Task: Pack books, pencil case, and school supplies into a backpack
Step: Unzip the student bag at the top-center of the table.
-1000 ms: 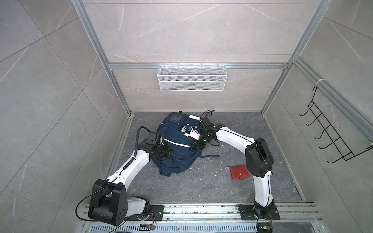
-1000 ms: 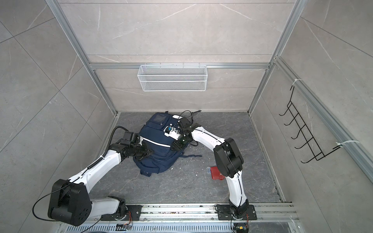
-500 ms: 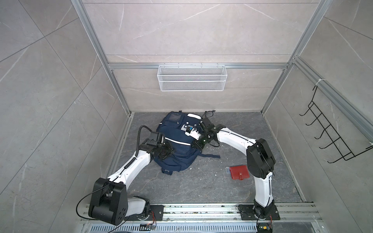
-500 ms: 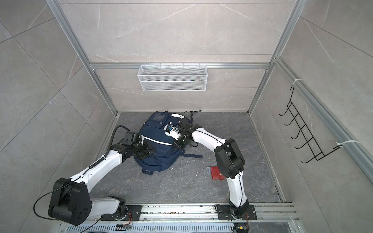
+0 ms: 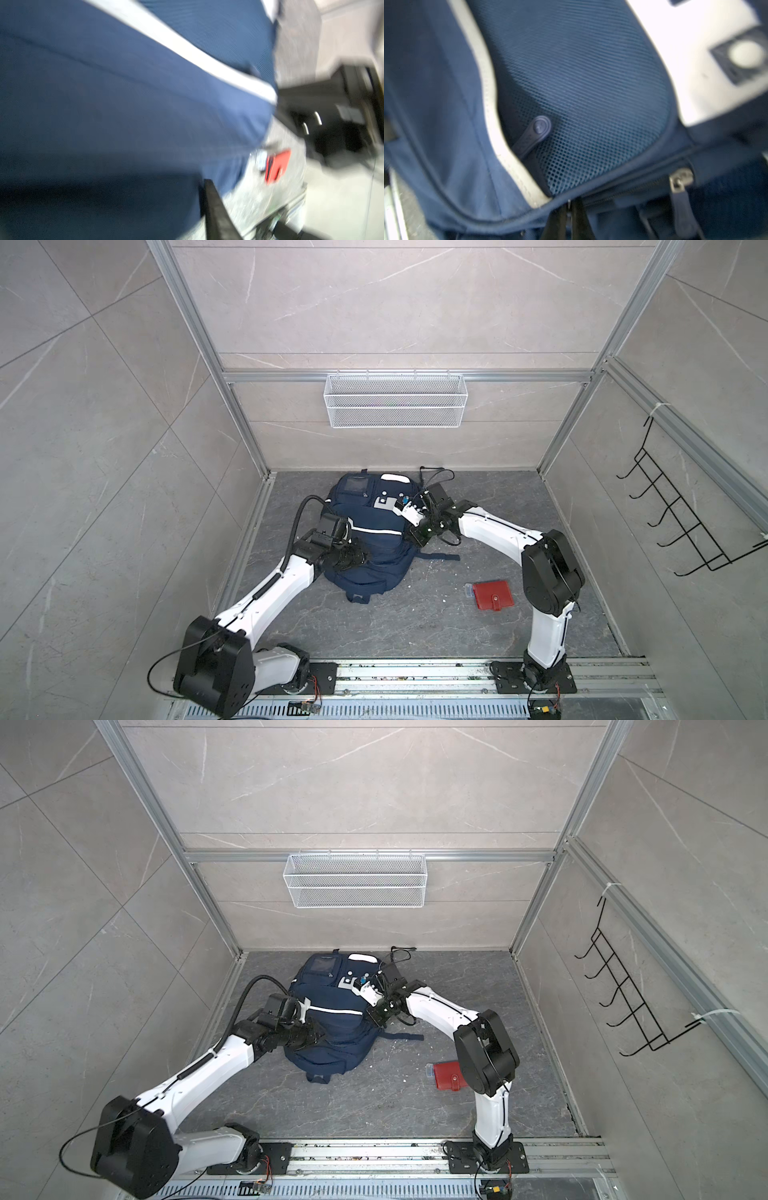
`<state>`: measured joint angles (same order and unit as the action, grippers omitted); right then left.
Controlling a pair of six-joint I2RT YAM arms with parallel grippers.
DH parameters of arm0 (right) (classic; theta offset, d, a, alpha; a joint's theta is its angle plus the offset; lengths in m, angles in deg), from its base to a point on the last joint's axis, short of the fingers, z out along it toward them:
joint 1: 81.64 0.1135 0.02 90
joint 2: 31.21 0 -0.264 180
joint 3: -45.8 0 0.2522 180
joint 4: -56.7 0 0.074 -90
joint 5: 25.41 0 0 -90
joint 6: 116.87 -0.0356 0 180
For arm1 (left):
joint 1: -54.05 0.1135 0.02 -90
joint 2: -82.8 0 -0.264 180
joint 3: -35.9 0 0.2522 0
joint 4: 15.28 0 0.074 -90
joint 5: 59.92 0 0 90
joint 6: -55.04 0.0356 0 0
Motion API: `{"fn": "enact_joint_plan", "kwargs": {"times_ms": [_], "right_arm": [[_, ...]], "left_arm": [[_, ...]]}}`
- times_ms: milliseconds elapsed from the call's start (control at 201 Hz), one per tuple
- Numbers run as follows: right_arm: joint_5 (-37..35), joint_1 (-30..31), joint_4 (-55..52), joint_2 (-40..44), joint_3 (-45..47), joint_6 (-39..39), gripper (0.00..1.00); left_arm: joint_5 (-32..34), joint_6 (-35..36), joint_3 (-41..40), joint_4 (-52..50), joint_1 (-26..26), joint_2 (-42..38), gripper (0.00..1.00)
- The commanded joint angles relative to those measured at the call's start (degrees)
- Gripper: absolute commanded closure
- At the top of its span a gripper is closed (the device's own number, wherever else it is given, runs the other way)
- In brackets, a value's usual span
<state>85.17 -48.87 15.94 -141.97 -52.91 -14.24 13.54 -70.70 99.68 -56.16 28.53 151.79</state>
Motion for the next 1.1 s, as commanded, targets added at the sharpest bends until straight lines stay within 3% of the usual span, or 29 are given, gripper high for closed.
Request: {"fn": "enact_joint_plan", "kwargs": {"times_ms": [0, 119, 304, 553, 916, 1095], "right_arm": [[-10.6, -2.5, 4.5, 1.7, 0.0, -3.8, 1.0], [-13.0, -3.9, 4.0, 2.4, 0.0, -7.4, 1.0], [-12.2, -5.0, 2.9, 2.8, 0.0, -7.1, 1.0], [-13.2, -5.1, 3.0, 2.7, 1.0, -3.2, 1.0], [-7.0, -5.5, 4.9, 2.1, -0.8, -2.4, 1.0], [-5.8, -5.5, 4.3, 2.3, -0.4, -1.3, 1.0]], "left_arm": [[-3.0, 9.9, 1.6, -6.2, -1.1, -6.4, 0.64], [-7.4, 12.5, 3.8, -7.4, -1.0, -4.9, 0.51], [-7.9, 14.4, 8.5, -4.7, -1.0, -1.2, 0.51], [-9.9, 22.0, 25.3, -5.1, -0.7, 17.5, 0.56], [-16.1, 29.4, 42.6, -7.6, 0.6, 38.2, 0.43], [-20.0, 29.6, 44.5, -7.0, 0.6, 43.1, 0.41]]}}
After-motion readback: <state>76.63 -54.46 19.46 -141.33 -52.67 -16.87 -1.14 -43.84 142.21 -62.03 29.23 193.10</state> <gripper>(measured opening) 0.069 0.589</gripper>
